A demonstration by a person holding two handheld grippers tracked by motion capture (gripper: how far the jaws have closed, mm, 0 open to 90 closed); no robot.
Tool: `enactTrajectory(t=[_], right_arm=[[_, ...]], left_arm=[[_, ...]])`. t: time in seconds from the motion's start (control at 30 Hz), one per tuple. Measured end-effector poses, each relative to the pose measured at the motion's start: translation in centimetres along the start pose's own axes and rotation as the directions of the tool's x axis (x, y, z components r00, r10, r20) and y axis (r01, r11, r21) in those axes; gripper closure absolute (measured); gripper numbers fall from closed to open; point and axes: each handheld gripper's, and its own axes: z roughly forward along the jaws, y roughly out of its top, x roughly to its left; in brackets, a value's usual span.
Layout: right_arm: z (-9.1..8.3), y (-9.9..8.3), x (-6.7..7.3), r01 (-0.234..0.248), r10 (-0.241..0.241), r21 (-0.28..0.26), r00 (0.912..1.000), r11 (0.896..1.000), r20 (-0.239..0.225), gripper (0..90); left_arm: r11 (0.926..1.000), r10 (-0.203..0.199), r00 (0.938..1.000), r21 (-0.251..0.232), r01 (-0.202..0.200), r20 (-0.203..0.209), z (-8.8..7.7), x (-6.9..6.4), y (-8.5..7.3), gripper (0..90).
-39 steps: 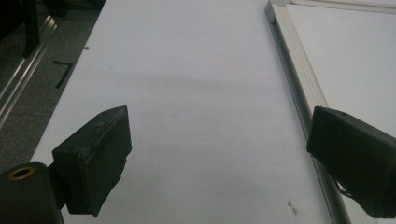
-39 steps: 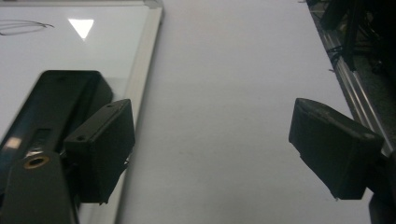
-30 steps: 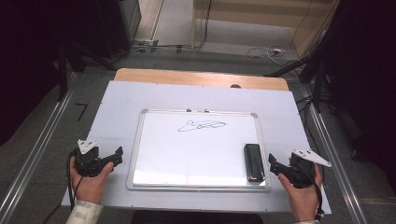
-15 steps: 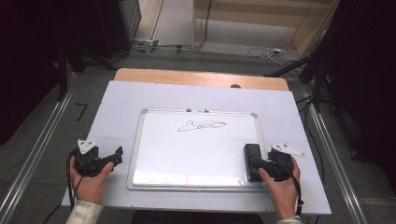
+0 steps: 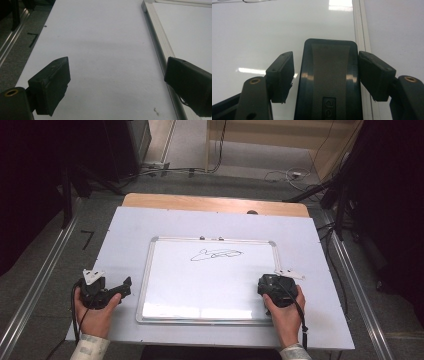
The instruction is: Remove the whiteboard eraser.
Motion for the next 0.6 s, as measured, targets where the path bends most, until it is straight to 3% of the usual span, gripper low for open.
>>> enactTrajectory(t=[0.1,0.23,0.6], right_arm=[[0.23,-0.10,0.21,0.015,-0.015,0.018,0.9998,1.000,0.011,31.6],[0.23,-0.28,0.14,0.015,-0.015,0.004,0.9996,1.000,0.023,37.3],[0.20,-0.41,-0.05,0.003,-0.003,-0.007,1.0000,1.000,0.000,38.8]], left_arm=[[1.0000,0.001,1.0000,0.000,-0.001,0.002,-0.03,-0.04,0.00,7.0],[1.0000,-0.003,1.0000,-0.002,0.003,0.000,-0.03,-0.01,0.01,7.0],[1.0000,-0.005,1.0000,-0.005,0.005,0.002,-0.06,0.00,0.03,7.0]])
